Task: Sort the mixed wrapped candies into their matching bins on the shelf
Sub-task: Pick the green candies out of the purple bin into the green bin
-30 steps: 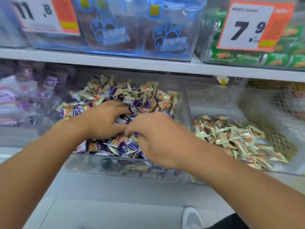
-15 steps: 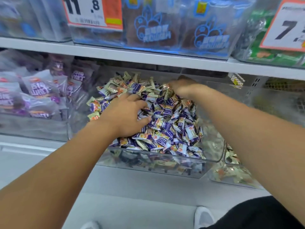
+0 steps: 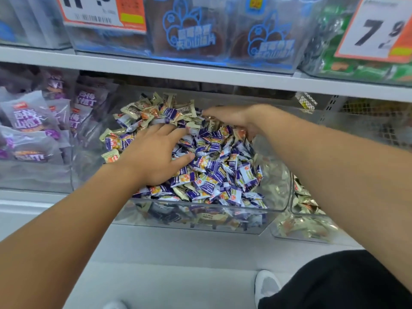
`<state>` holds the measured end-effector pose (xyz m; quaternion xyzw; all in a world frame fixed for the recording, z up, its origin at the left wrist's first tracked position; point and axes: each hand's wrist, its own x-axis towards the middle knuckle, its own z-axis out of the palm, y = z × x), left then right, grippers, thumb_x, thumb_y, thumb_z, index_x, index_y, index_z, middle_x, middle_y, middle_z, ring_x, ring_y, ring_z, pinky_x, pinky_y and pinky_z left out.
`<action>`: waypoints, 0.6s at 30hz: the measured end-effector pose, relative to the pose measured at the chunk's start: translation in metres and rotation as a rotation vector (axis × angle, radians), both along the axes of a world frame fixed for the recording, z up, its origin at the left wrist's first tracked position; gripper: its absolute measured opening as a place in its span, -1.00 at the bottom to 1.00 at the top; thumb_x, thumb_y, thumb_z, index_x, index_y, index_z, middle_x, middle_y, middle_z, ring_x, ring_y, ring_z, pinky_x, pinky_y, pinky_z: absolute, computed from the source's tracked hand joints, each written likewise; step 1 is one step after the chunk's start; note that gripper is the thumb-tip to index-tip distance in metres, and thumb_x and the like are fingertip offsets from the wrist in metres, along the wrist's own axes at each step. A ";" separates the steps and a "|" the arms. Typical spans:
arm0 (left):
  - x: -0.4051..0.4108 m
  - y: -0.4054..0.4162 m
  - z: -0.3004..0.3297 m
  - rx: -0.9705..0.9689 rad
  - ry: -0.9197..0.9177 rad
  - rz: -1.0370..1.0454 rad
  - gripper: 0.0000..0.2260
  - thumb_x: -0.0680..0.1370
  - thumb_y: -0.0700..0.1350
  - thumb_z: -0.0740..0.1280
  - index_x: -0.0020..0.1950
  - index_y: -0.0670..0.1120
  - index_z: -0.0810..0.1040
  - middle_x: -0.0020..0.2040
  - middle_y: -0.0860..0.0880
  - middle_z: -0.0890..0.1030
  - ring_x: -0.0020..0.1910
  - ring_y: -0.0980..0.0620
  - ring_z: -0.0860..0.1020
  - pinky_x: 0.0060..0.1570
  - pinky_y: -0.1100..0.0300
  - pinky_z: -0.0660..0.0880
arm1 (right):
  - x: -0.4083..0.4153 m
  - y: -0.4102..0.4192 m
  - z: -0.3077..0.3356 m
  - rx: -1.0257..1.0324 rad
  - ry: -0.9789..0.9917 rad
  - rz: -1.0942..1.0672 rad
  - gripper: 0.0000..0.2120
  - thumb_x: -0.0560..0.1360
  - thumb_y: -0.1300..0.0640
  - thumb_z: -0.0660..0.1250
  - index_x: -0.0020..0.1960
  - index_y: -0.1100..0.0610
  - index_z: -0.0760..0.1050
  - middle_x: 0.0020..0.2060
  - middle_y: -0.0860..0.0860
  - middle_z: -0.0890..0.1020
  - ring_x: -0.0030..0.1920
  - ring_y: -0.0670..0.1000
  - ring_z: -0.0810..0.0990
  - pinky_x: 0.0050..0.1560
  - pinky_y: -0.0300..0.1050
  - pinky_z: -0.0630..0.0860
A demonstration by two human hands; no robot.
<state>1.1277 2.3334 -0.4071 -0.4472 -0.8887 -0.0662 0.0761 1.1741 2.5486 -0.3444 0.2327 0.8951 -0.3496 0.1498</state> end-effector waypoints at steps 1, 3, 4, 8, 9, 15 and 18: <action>0.001 0.001 0.000 0.013 -0.019 0.012 -0.33 0.55 0.38 0.02 0.56 0.04 0.15 0.49 -0.06 0.34 0.46 -0.12 0.27 0.44 -0.13 0.22 | 0.001 0.003 0.002 -0.070 -0.030 -0.006 -0.25 0.40 -0.50 0.18 0.49 -0.17 0.32 0.52 0.04 0.33 0.48 0.23 0.31 0.40 0.44 0.20; 0.005 0.004 0.001 0.042 -0.031 0.034 -0.30 0.55 0.36 0.07 0.57 0.01 0.08 0.50 -0.09 0.28 0.46 -0.16 0.26 0.44 -0.14 0.22 | 0.003 0.016 0.002 -0.164 -0.060 0.031 -0.32 0.33 -0.48 0.30 0.33 -0.13 0.52 0.42 0.04 0.47 0.41 0.25 0.41 0.32 0.50 0.29; 0.007 0.007 0.002 0.058 -0.028 0.037 -0.29 0.55 0.36 0.08 0.58 0.01 0.05 0.51 -0.10 0.26 0.46 -0.17 0.26 0.43 -0.15 0.22 | 0.007 0.020 0.002 -0.160 -0.078 0.081 -0.43 0.41 -0.44 0.26 0.26 -0.12 0.60 0.42 0.03 0.47 0.42 0.24 0.40 0.34 0.46 0.31; 0.020 0.021 0.013 0.092 -0.064 -0.020 -0.28 0.48 0.34 0.12 0.57 0.05 0.08 0.49 -0.09 0.28 0.43 -0.18 0.28 0.37 -0.20 0.27 | 0.025 0.024 0.006 -0.159 -0.075 0.219 -0.57 0.62 -0.26 0.09 0.15 -0.11 0.66 0.29 0.00 0.57 0.30 0.12 0.53 0.39 0.29 0.34; 0.023 0.025 0.015 0.076 -0.077 -0.038 -0.27 0.45 0.30 0.14 0.56 0.06 0.08 0.48 -0.09 0.31 0.42 -0.17 0.29 0.37 -0.20 0.26 | 0.029 0.024 0.009 -0.177 -0.069 0.235 -0.59 0.64 -0.22 0.08 0.16 -0.10 0.65 0.27 -0.02 0.58 0.28 0.09 0.54 0.39 0.26 0.36; 0.033 0.050 0.019 0.090 -0.133 -0.090 -0.22 0.44 0.22 0.33 0.57 0.05 0.08 0.44 -0.15 0.40 0.37 -0.20 0.39 0.29 -0.18 0.38 | 0.055 0.014 0.032 0.213 -0.017 0.270 -0.70 0.66 -0.04 0.18 0.29 -0.02 0.57 0.30 -0.07 0.49 0.28 0.05 0.49 0.18 0.09 0.58; 0.032 0.058 0.011 0.054 -0.095 -0.061 -0.18 0.46 0.25 0.36 0.59 0.03 0.05 0.49 -0.15 0.27 0.43 -0.20 0.30 0.33 -0.19 0.36 | 0.047 0.002 0.019 0.422 -0.094 0.241 -0.55 0.66 -0.15 0.12 0.38 0.12 0.41 0.28 0.07 0.50 0.13 0.08 0.56 0.10 0.00 0.57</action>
